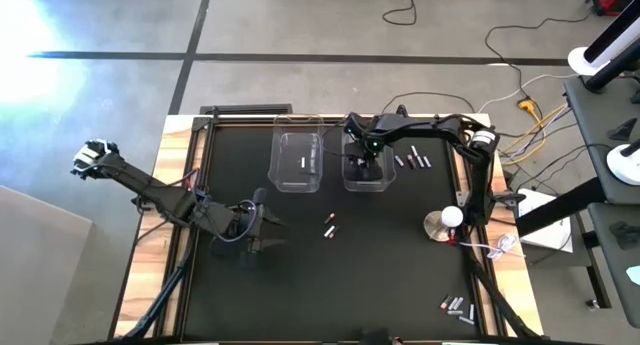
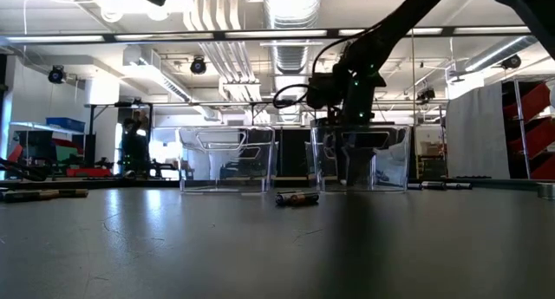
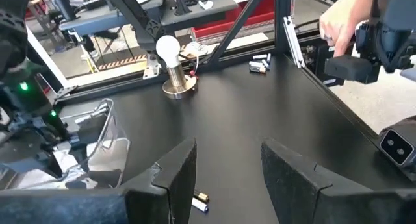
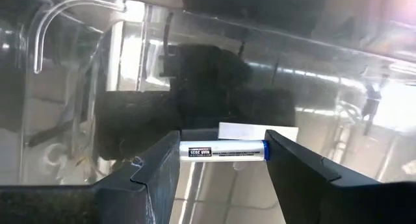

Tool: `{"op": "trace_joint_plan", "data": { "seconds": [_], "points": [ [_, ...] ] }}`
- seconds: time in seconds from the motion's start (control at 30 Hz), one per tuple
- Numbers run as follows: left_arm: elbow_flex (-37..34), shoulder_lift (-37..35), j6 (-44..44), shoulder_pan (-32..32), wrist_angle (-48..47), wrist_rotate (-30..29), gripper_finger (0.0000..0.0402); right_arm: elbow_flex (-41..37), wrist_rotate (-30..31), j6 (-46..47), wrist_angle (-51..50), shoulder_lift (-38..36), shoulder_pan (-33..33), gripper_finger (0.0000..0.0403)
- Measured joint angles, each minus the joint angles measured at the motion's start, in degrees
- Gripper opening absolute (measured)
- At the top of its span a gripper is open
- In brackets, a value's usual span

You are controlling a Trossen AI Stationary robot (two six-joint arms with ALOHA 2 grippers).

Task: Sort batteries
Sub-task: Put the white battery into the right transparent bin

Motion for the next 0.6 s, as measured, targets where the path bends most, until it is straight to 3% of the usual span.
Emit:
{"op": "trace_joint_plan", "data": {
  "seconds": [0.6],
  "points": [
    [1.0, -0.25, -0.88, -0.07, -1.73, -0.25, 0.0152, 0.12, -0.02, 1.77, 0.1, 1.67, -0.1, 0.0208]
  ]
}}
